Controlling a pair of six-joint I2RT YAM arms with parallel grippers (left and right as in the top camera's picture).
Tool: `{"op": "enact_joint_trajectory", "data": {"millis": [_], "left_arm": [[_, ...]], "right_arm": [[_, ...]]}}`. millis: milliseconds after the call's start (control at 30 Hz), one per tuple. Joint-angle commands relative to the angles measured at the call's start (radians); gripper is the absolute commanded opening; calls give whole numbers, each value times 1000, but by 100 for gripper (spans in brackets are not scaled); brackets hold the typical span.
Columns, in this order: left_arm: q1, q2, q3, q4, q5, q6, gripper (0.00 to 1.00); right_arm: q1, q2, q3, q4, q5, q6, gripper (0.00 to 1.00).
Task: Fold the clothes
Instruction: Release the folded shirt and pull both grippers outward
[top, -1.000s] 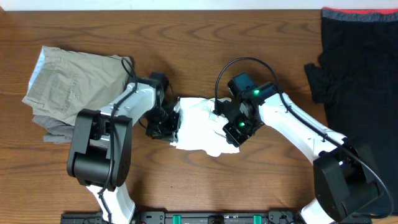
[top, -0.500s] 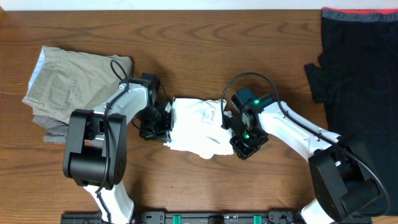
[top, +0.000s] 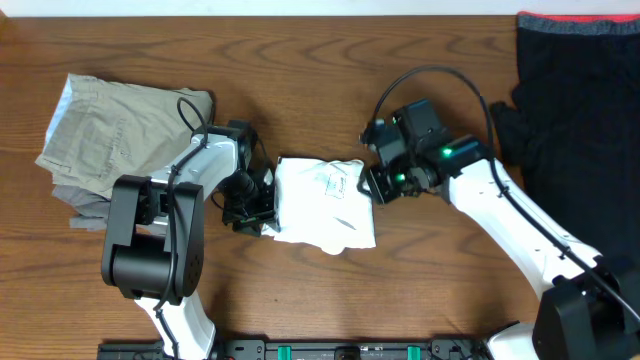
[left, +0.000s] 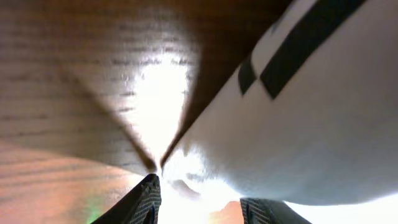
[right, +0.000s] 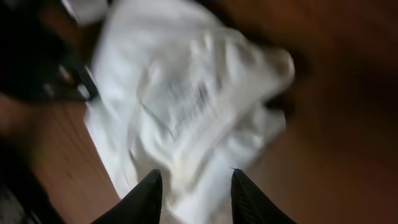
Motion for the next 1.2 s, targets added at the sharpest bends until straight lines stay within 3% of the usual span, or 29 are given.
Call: {"op": "enact_joint_trajectory", "data": {"millis": [0,100,233,300,333,433,567,867,933,1000,1067,1167], "left_arm": [[5,1,-3,-11,-3,2,43],[5,-5,-3,-5,0,2,43],[5,-4,-3,9,0,2,23],[5,-4,-3,13,0,2,8],[5,-4,-3,13,0,2,6],[5,-4,-3,12,-1,2,6],[5,-4,-3,9,-2,5,6],[6,-11,2,-71,-7,9,6],[6,-29,11,-103,-6,9,12],[6,-63,26,-128,16,28,17],[6,-106,39,-137,29,35,26],[6,-181,58,-130,48,35,38]], "right_arm": [[24,60,3,50,-173,63,33],[65,137,3,81,-190,69,19],[104,242,3,76,-193,89,5],[103,280,3,42,-180,114,1],[97,291,3,19,-164,137,1],[63,302,3,-80,-52,235,1],[16,295,3,-194,86,242,2],[-43,214,5,-203,75,84,2],[-55,160,7,-178,16,32,4],[-66,107,7,-137,-57,9,12],[-76,63,7,-82,-102,19,23],[-80,44,7,6,-142,88,26]]}}
